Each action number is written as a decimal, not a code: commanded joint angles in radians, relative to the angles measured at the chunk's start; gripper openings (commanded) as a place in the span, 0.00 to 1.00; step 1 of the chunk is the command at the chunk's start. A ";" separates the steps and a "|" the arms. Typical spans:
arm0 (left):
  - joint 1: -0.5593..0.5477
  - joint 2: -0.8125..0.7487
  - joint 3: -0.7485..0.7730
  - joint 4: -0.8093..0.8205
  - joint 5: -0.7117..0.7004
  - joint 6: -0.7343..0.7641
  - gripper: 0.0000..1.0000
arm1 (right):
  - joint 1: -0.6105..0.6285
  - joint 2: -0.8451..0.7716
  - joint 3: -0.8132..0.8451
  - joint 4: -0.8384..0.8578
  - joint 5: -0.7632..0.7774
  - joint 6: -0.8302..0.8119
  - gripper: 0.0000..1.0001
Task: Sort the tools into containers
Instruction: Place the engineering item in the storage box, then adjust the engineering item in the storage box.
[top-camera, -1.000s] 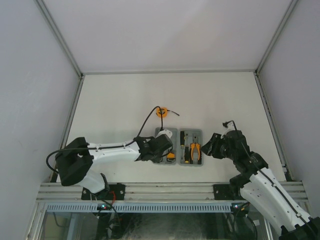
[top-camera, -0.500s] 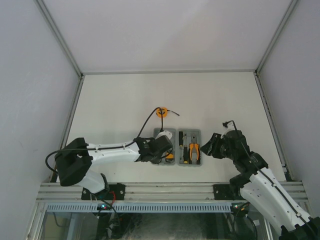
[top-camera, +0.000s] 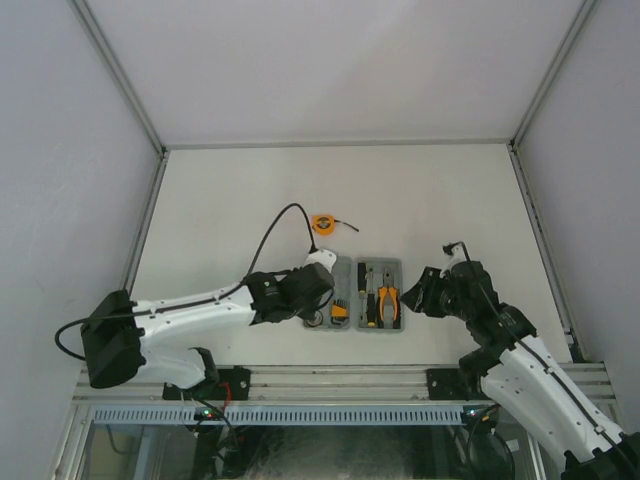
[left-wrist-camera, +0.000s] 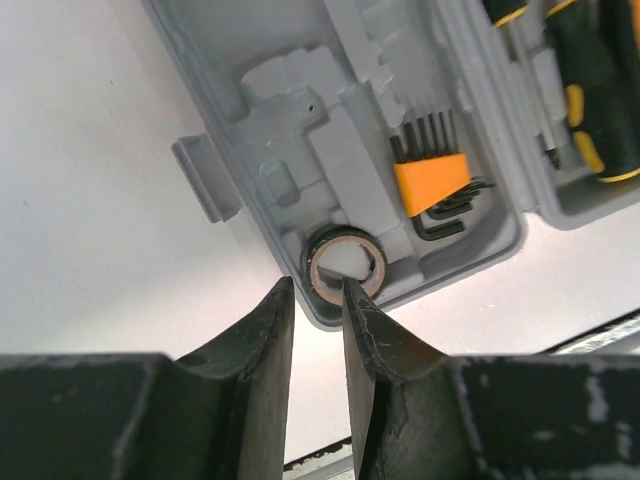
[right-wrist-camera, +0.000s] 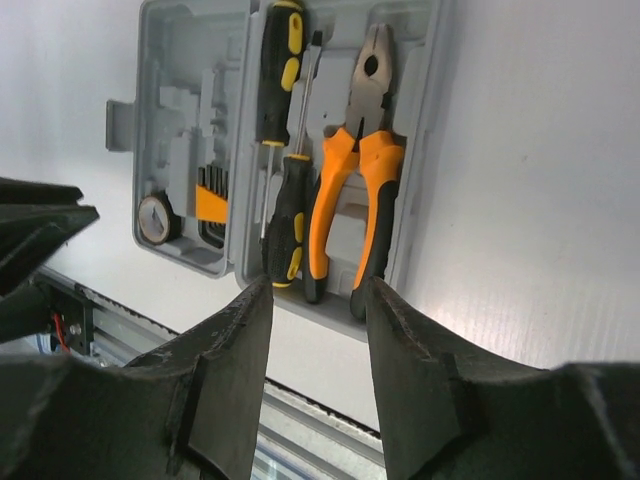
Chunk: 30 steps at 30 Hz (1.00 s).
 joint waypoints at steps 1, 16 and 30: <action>0.011 -0.108 0.000 0.076 -0.025 -0.053 0.31 | 0.087 0.024 0.067 0.042 0.072 -0.044 0.42; 0.248 -0.610 -0.307 0.257 0.047 -0.271 0.39 | 0.481 0.515 0.317 0.237 0.187 -0.065 0.39; 0.291 -0.602 -0.387 0.272 0.213 -0.305 0.15 | 0.564 0.865 0.466 0.331 0.077 -0.003 0.32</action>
